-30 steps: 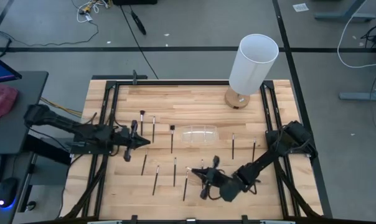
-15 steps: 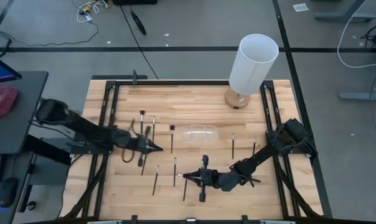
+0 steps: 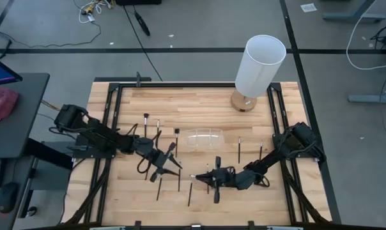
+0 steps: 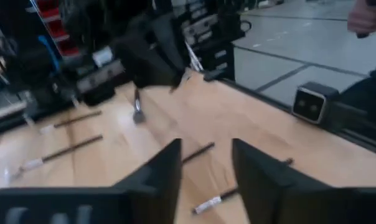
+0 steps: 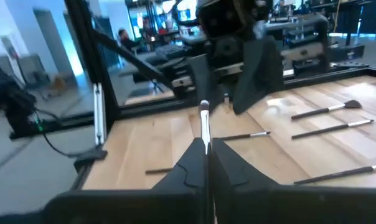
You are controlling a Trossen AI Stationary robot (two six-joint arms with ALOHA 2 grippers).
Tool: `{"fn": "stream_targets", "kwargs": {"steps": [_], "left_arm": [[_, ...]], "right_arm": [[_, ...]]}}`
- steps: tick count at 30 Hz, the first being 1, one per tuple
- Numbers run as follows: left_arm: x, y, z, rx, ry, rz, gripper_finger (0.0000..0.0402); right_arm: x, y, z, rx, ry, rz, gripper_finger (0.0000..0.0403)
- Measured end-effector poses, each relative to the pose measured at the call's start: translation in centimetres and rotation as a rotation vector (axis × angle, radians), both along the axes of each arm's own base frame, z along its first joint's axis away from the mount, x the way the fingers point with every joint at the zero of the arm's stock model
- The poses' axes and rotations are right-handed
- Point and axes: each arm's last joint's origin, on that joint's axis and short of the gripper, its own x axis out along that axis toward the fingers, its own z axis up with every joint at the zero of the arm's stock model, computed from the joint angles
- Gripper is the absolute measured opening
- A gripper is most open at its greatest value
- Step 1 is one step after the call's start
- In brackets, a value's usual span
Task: Pick & Place Makeup Supplies
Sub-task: Put the black makeup brush into the transparent organizer
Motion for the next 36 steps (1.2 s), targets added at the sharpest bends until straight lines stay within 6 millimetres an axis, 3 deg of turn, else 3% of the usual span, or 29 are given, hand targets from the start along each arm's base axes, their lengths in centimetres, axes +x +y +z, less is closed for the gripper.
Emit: {"fn": "stream_targets", "kwargs": {"steps": [5, 9, 14, 23, 36], "left_arm": [[0.8, -0.7, 0.6, 0.028, -0.04, 0.057, 0.0244], [1.4, -1.6, 1.2, 0.025, -0.115, 0.04, 0.0261], [2.2, -2.4, 1.2, 0.03, -0.183, 0.053, 0.0244], [4.3, -3.0, -0.6, 0.05, -0.144, 0.098, 0.0205], [5.2, -3.4, 0.0, -0.035, -0.184, 0.06, 0.0154]], "right_arm": [[-0.2, -0.4, 0.0, 0.0, -0.031, -0.007, 0.0004], [-0.3, -0.4, 0.1, -0.006, -0.037, -0.001, 0.0004], [-0.3, -0.4, 0.2, -0.002, -0.044, 0.004, 0.0004], [-0.2, -0.4, 0.2, 0.005, -0.043, 0.003, 0.0004], [-0.2, -0.4, 0.1, 0.007, -0.032, 0.003, 0.0004]]}}
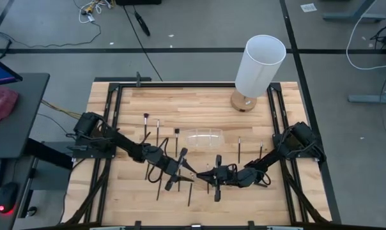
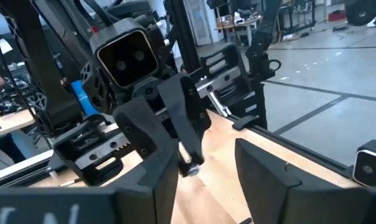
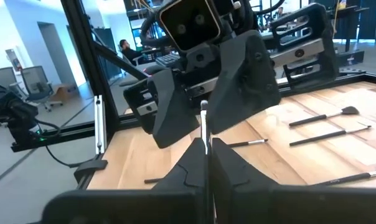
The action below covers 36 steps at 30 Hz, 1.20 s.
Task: Pick & Place Makeup Supplies
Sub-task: Put the black makeup brush into the transparent organizer
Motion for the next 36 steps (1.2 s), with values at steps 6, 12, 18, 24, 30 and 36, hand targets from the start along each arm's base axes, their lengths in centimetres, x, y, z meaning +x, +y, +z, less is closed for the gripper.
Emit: {"fn": "stream_targets", "kwargs": {"steps": [6, 12, 18, 24, 30, 36], "left_arm": [[0.1, 0.3, 0.0, -0.003, 0.004, 0.009, 0.0109], [0.2, 0.6, 0.0, -0.008, 0.007, 0.022, 0.0062], [0.2, 0.6, -0.1, 0.017, 0.008, 0.013, 0.0013], [-0.1, 0.6, 0.3, 0.028, 0.057, 0.026, 0.0016], [-1.7, 1.3, 2.1, 0.092, 0.22, 0.104, 0.0011], [-3.3, 2.6, 5.9, 0.2, 0.395, 0.298, 0.0013]], "right_arm": [[0.0, 0.0, 0.0, 0.0, 0.0, 0.0, 0.0004], [0.0, 0.0, 0.0, 0.0, 0.0, -0.001, 0.0004], [0.0, 0.0, 0.0, 0.0, 0.002, -0.001, 0.0004], [-0.1, 0.2, -0.1, -0.022, 0.009, -0.003, 0.0016], [-2.3, 1.0, 1.3, -0.044, -0.006, -0.04, 0.0035], [-6.3, 1.2, 2.4, -0.059, 0.022, -0.219, 0.0031]]}}
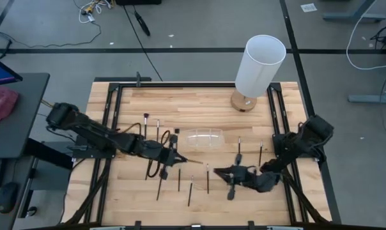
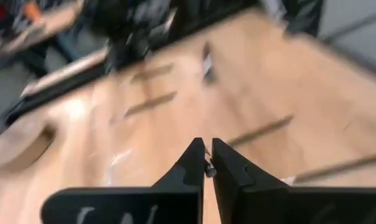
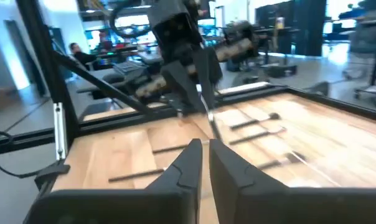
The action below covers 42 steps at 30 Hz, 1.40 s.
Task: Pick & Place Makeup Supplies
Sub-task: Put the black makeup brush into the transparent organizer
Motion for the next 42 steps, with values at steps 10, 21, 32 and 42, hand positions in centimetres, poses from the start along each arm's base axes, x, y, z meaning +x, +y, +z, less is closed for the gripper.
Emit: {"fn": "stream_targets", "kwargs": {"steps": [10, 21, 32, 42], "left_arm": [[0.8, 5.3, 9.0, 0.044, 0.22, 0.207, 0.0011], [2.1, 13.4, 6.9, -0.139, 0.397, 0.109, 0.0012], [4.2, 15.4, 3.0, -0.187, 0.46, 0.043, 0.0017], [5.7, 16.4, 0.7, -0.213, 0.472, 0.036, 0.0022]], "right_arm": [[-0.9, -1.0, -1.8, 0.086, 0.039, -0.076, 0.0017], [-0.1, -0.8, -4.3, 0.125, 0.078, -0.082, 0.0017], [0.6, -0.3, -4.1, 0.106, 0.082, -0.06, 0.0017], [0.5, -0.3, -4.2, 0.107, 0.086, -0.062, 0.0017]]}}
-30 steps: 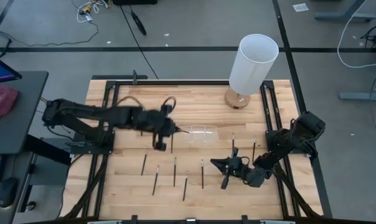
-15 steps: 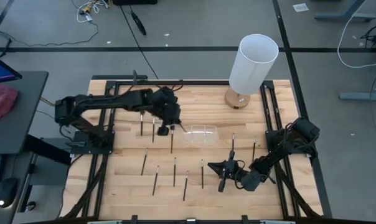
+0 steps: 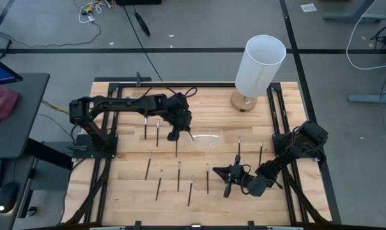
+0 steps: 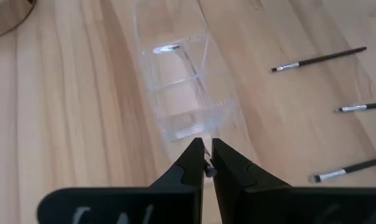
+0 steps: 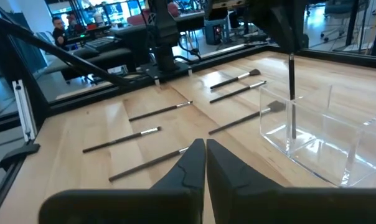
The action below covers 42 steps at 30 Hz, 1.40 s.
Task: Pick & Place Makeup Supplies
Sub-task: Put the black makeup brush into the transparent organizer
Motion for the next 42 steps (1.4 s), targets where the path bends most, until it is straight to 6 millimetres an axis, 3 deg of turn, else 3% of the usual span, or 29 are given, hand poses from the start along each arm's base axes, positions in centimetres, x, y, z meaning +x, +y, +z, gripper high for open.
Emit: {"fn": "stream_targets", "kwargs": {"steps": [7, 14, 26, 34, 39, 42], "left_arm": [[-0.2, 1.0, 0.2, -0.043, -0.03, 0.0, 0.0023], [0.2, 1.6, -1.0, -0.059, 0.0, 0.01, 0.0027], [0.2, 2.6, -1.5, -0.034, 0.013, 0.061, 0.0109], [-2.0, 3.0, 1.7, -0.016, -0.018, 0.102, 0.0133], [-4.6, 2.3, 4.3, -0.024, -0.004, 0.109, 0.0126], [-5.8, 1.4, 4.7, -0.068, -0.048, 0.088, 0.0121]], "right_arm": [[0.0, 0.0, -0.1, -0.004, 0.005, 0.0, 0.0017], [0.0, 0.0, -0.1, -0.006, 0.008, 0.0, 0.0017], [-0.1, -0.1, -0.2, 0.004, 0.013, -0.003, 0.0017], [0.0, -0.1, -0.2, 0.015, 0.01, -0.006, 0.0017], [0.1, -0.1, 0.2, -0.016, -0.009, -0.001, 0.0017], [0.4, -0.2, 0.8, -0.053, -0.027, -0.001, 0.0017]]}}
